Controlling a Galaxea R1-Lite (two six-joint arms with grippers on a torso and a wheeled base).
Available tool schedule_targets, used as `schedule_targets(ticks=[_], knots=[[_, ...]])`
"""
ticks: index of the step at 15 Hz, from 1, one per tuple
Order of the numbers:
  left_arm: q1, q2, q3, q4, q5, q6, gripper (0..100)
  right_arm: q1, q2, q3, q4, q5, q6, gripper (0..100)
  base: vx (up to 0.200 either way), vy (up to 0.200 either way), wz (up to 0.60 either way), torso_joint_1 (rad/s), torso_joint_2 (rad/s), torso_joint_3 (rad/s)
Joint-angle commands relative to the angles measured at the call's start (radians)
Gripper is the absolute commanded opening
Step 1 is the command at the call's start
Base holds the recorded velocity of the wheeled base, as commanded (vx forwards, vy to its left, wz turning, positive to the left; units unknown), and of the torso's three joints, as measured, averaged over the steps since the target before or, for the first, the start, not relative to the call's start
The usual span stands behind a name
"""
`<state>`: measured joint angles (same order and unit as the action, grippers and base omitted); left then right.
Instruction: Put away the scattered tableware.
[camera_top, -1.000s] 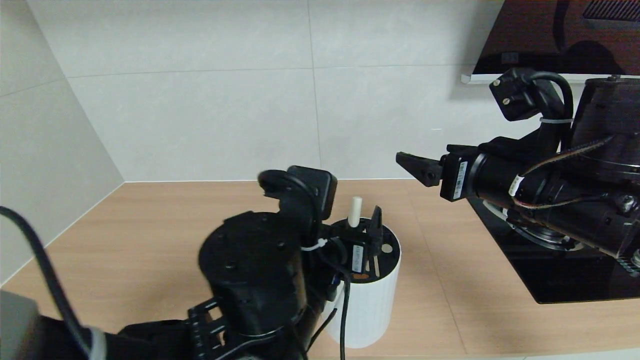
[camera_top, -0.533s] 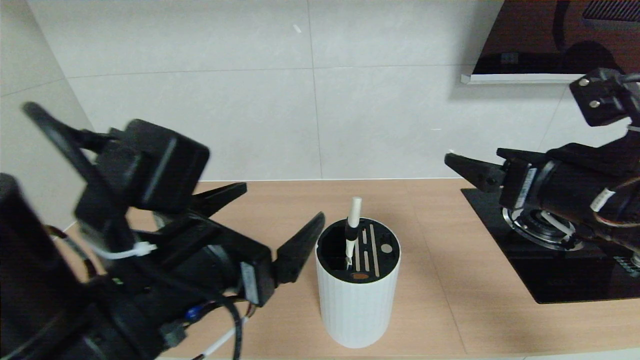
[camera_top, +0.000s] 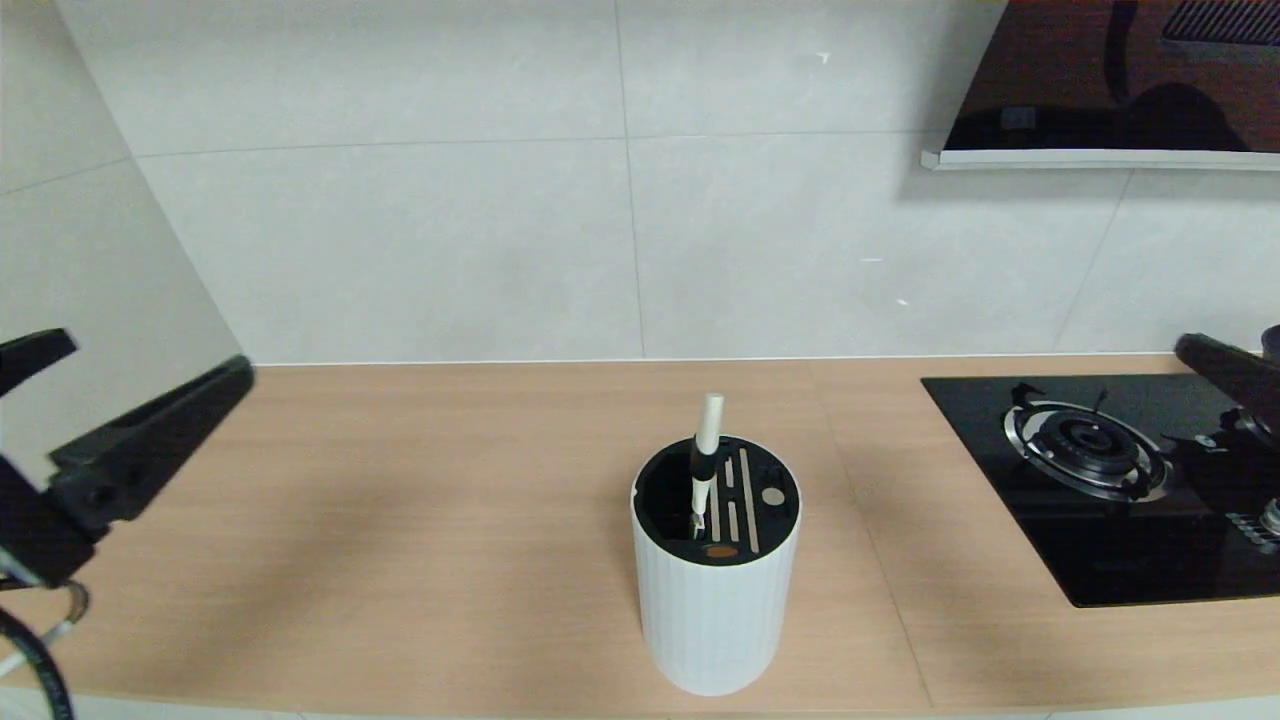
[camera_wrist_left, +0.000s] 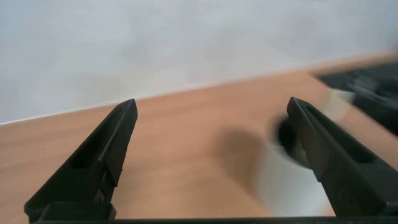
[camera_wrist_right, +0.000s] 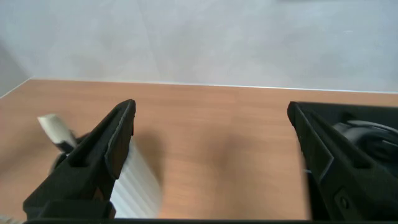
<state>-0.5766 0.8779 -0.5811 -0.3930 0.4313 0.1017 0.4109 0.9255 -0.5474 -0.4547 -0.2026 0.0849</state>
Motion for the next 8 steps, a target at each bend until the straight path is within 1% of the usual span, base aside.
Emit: schedule_targets(ticks=[1, 2, 3, 5, 7, 8], knots=[[0.176, -0.275, 0.015, 0.100, 0.004, 0.050, 100, -0.037, -0.263, 0.011, 0.177, 0.000, -0.053, 100, 0.000, 0.000, 0.00, 0.000, 0.00, 0.000], [0.225, -0.346, -0.003, 0.158, 0.003, 0.056, 100, -0.084, -0.321, 0.015, 0.228, 0.000, -0.091, 100, 0.000, 0.000, 0.00, 0.000, 0.00, 0.000], [0.274, -0.435, -0.028, 0.244, 0.001, 0.062, 100, -0.153, -0.390, 0.018, 0.264, 0.000, -0.125, 100, 0.000, 0.000, 0.00, 0.000, 0.00, 0.000], [0.345, -0.560, -0.048, 0.373, -0.006, 0.062, 100, -0.236, -0.514, 0.015, 0.315, 0.000, -0.151, 100, 0.000, 0.000, 0.00, 0.000, 0.00, 0.000], [0.411, -0.675, -0.045, 0.453, -0.009, 0.062, 100, -0.273, -0.631, 0.015, 0.358, -0.001, -0.211, 100, 0.000, 0.000, 0.00, 0.000, 0.00, 0.000], [0.440, -0.718, -0.039, 0.468, -0.011, 0.062, 100, -0.287, -0.679, 0.014, 0.376, -0.001, -0.224, 100, 0.000, 0.000, 0.00, 0.000, 0.00, 0.000]])
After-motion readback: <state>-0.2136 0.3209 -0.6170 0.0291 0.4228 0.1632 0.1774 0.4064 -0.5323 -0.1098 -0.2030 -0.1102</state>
